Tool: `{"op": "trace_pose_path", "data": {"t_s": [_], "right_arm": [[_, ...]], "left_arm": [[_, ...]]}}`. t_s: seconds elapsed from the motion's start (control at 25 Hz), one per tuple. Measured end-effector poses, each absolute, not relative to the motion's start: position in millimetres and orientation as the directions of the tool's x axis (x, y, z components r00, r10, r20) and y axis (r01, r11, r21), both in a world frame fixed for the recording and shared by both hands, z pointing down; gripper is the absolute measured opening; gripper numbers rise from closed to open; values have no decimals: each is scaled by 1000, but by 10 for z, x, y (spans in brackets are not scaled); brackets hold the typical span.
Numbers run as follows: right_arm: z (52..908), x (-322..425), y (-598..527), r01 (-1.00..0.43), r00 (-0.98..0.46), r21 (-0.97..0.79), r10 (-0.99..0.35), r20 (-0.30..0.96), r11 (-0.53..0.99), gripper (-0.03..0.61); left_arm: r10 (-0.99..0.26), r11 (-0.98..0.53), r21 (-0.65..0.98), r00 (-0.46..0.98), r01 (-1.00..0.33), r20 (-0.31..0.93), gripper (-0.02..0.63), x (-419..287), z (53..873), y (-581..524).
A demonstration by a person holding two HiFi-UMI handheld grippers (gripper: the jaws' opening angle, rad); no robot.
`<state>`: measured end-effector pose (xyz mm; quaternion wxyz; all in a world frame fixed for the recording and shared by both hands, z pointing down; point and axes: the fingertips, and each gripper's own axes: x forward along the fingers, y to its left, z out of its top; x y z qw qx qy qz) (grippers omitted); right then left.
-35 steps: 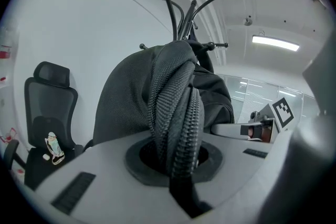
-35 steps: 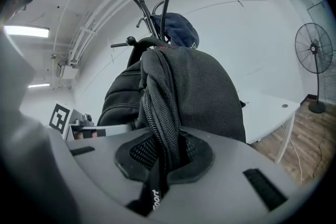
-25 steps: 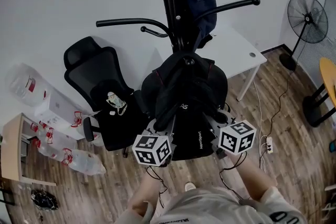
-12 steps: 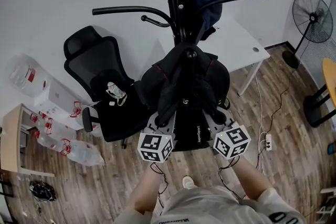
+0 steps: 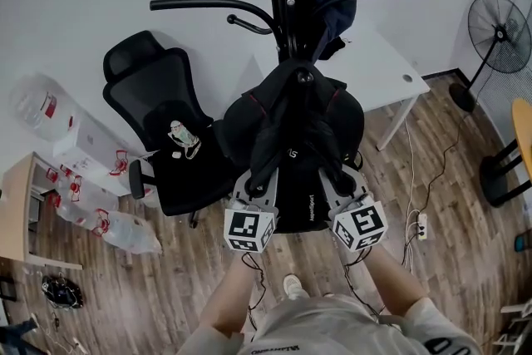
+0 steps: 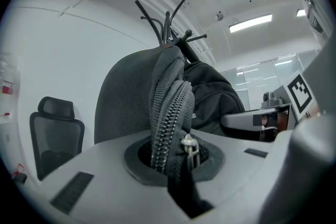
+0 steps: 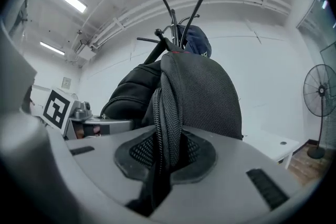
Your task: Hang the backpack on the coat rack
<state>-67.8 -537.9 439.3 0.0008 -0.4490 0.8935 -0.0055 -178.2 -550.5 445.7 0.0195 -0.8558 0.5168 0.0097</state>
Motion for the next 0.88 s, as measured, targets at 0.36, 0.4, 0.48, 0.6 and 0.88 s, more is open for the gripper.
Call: {"op": "trace_pose_path", "data": {"t_s": [0.36,0.4,0.48,0.6,0.88], "right_arm": [[4407,-635,-5242,-793,-609,21,-793,11,609,57],[4404,-618,-5217,-790,-612,20,-791,9,612,65],[4386,-585,-5151,-784,-621,14,-784,0,621,94],[4357,-528,-5034,-780,-626,7,-780,-15,626,141],[4167,-363,-4539,-768,-640,47,-763,-93,639,131]], "left_arm": [[-890,-450,-55,453,-891,-52,110,-1802,4449,-5339],[-890,-450,-58,453,-891,-52,116,-1814,4446,-5308],[-890,-450,-59,453,-891,-55,133,-1839,4423,-5240],[-896,-435,-62,439,-898,-63,147,-1894,4374,-5100],[-920,-375,-35,377,-926,-107,143,-2016,4221,-4619]]}}
